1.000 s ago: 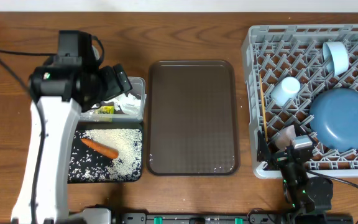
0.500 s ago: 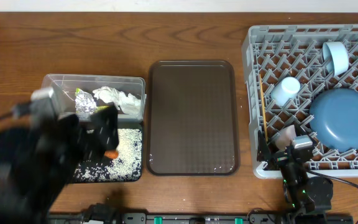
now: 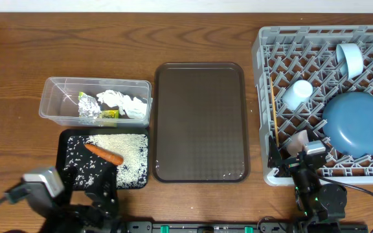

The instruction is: Sort waste into correct bins and load items into the dishwasher rack

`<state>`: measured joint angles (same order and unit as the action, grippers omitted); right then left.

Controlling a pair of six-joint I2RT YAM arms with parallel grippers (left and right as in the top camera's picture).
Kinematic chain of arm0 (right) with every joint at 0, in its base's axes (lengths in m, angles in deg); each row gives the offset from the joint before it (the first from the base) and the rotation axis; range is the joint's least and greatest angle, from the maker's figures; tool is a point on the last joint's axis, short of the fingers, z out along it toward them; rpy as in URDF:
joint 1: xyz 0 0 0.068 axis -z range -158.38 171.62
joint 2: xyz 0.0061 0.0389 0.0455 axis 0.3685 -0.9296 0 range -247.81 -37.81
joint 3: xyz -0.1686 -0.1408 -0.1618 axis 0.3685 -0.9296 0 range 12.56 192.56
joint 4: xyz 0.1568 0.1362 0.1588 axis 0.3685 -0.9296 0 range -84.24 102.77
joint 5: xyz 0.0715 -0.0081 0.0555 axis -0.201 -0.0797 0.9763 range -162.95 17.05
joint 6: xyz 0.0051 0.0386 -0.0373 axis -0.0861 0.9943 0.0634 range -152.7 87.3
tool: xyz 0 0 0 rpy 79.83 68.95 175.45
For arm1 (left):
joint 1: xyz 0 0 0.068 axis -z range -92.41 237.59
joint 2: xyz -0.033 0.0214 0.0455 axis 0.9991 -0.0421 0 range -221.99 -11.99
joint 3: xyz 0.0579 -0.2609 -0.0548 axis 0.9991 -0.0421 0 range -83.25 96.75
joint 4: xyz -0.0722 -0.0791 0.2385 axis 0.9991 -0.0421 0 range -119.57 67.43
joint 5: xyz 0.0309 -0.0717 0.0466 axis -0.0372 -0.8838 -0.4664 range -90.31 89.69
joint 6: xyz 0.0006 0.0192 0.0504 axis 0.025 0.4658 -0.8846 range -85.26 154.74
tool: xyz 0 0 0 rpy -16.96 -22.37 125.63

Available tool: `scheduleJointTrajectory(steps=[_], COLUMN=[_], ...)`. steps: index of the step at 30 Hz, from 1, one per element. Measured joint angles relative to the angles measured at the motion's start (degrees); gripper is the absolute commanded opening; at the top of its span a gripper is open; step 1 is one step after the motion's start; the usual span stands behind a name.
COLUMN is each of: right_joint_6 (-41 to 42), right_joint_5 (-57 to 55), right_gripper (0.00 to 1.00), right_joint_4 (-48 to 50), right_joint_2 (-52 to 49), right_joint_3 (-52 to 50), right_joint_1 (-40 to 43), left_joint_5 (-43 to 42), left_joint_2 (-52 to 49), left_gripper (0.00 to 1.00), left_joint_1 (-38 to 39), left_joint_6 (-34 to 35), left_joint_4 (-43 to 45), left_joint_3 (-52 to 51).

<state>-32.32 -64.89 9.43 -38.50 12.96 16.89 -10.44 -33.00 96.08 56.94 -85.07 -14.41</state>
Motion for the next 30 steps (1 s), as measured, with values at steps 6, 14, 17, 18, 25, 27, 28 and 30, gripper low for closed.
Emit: scheduleJointTrajectory(steps=[6,14,17,18,25,27,28,30], right_joint_6=[0.0,0.0,0.0,0.0,0.0,0.0,0.0,0.0], right_joint_5=[0.0,0.0,0.0,0.0,0.0,0.0,0.0,0.0], right_gripper=[0.99,0.99,0.99,0.99,0.99,0.99,0.99,0.99], right_joint_4=[0.0,0.0,0.0,0.0,0.0,0.0,0.0,0.0], right_joint_2=[0.0,0.0,0.0,0.0,0.0,0.0,0.0,0.0], right_joint_3=[0.0,0.0,0.0,0.0,0.0,0.0,0.0,0.0], right_joint_1=[0.0,0.0,0.0,0.0,0.0,0.0,0.0,0.0], left_joint_5=[0.0,0.1,0.7,1.0,1.7,2.2,2.6,3.3], left_joint_2=[7.9,16.2,18.9,19.5,20.3,20.3,20.4,20.4], left_gripper=[0.95,0.95,0.95,0.95,0.95,0.95,0.95,0.95], left_joint_1=[0.0,0.0,0.0,0.0,0.0,0.0,0.0,0.0], left_joint_6=[0.0,-0.1,-0.2,-0.2,-0.2,-0.2,-0.2,-0.2], left_joint_4=[14.4,41.9,51.6,53.7,66.7,68.9,69.4,70.1], left_joint_3=[-16.4,-39.1,-46.5,-48.3,-58.6,-60.3,-60.9,-62.4])
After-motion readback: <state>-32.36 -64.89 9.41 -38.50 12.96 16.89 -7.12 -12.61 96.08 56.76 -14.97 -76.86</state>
